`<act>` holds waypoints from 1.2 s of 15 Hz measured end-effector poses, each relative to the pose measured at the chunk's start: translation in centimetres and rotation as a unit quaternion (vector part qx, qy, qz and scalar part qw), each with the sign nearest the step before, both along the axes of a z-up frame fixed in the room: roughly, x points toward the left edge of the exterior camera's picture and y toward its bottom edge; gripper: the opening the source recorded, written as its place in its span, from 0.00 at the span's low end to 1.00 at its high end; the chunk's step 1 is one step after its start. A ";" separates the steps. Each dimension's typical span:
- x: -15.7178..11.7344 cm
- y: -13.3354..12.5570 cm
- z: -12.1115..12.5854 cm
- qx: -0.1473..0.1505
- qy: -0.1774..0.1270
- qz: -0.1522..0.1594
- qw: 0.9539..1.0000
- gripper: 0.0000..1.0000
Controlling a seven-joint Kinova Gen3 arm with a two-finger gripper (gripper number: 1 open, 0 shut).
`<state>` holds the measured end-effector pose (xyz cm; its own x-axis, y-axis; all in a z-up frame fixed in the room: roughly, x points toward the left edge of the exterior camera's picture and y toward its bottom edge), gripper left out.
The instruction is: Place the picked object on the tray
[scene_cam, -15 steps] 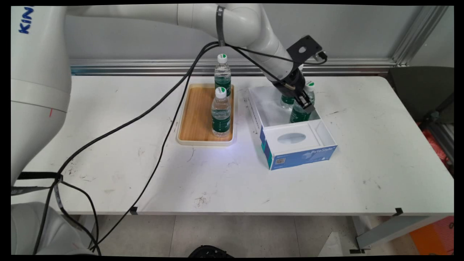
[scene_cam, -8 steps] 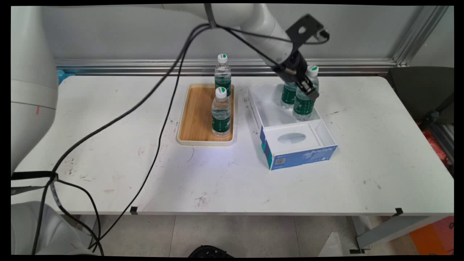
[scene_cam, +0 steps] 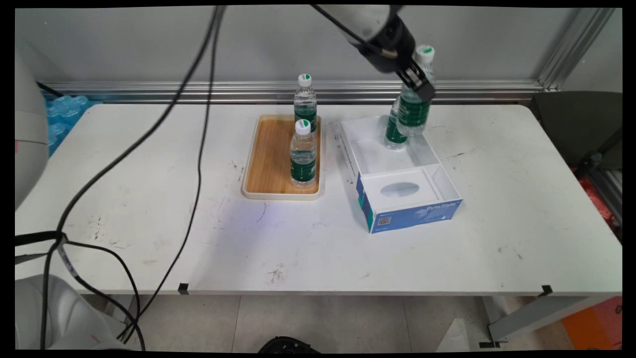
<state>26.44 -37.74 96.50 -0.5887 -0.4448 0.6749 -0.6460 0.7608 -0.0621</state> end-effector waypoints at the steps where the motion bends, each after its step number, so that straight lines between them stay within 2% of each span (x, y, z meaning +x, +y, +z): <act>1: 0.7 0.4 0.7 -0.002 -0.003 0.002 1.000 0.00; 4: 2.8 1.5 2.7 -0.007 -0.012 0.006 1.000 0.00; 8: 8.3 4.0 6.0 -0.016 -0.030 0.012 0.999 0.00; 13: 15.5 7.0 8.6 -0.011 -0.045 0.046 0.998 0.00; 18: 21.5 8.8 9.5 -0.002 -0.050 0.091 0.995 0.00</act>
